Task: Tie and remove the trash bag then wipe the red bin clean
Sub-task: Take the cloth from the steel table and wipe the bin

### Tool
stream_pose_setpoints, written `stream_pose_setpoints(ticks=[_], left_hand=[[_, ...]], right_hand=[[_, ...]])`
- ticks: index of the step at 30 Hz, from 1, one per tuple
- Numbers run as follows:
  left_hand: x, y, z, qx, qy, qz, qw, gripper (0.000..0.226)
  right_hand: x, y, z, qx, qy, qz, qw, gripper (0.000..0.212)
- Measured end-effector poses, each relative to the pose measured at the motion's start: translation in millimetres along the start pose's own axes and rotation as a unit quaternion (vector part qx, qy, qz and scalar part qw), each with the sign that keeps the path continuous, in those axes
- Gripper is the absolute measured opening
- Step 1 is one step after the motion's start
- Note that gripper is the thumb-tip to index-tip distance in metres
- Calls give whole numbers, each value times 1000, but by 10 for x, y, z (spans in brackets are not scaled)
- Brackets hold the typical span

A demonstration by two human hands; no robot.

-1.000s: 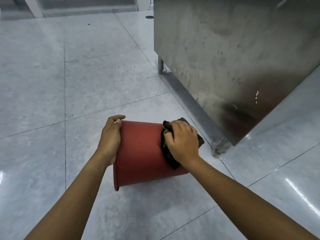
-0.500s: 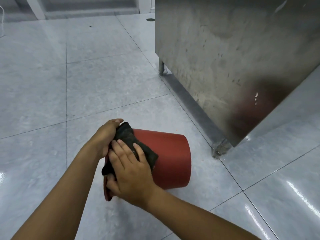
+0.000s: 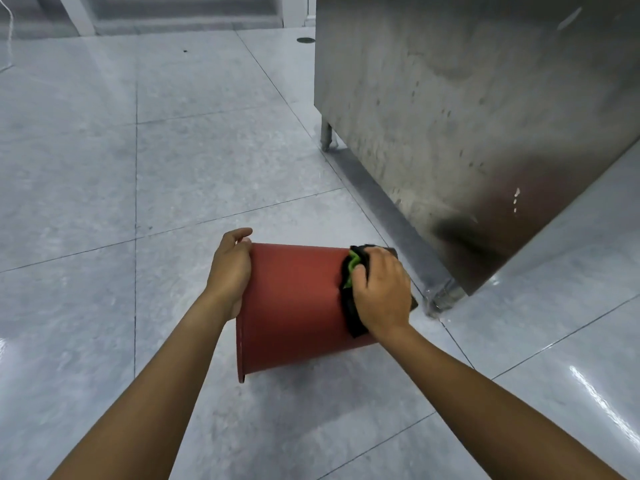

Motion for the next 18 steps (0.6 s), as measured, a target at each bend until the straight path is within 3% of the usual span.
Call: stream_pose_setpoints(ticks=[2, 4, 10, 13, 16, 18], left_hand=[[0, -56, -16, -11, -13, -16, 1000, 37], [-37, -122, -29, -29, -36, -27, 999, 39], [-172, -152, 13, -85, -47, -63, 993, 41], [-155, -70, 32, -130, 2, -45, 991, 38], [-164, 23, 106, -207, 60, -4, 977, 41], [-172, 43, 138, -205, 62, 5, 977, 46]], right_hand=[[19, 127, -33, 26, -17, -15, 999, 48], [43, 320, 97, -1, -34, -21, 999, 53], [180, 819, 802, -206, -89, 43, 974, 57], [275, 994, 1177, -271, -107, 69, 954, 60], [273, 928, 1304, -284, -120, 74, 948, 60], [250, 820, 1283, -287, -103, 70, 950, 61]])
Point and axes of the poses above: each hand's wrist, its own y-axis away from the middle knuckle, its own x-axis out of the palm, z = x × y, the point moved 6 cm from there along -y, towards the middle knuckle, and after that the axes turned 10 degrees about -z, right-handed, at the moved point
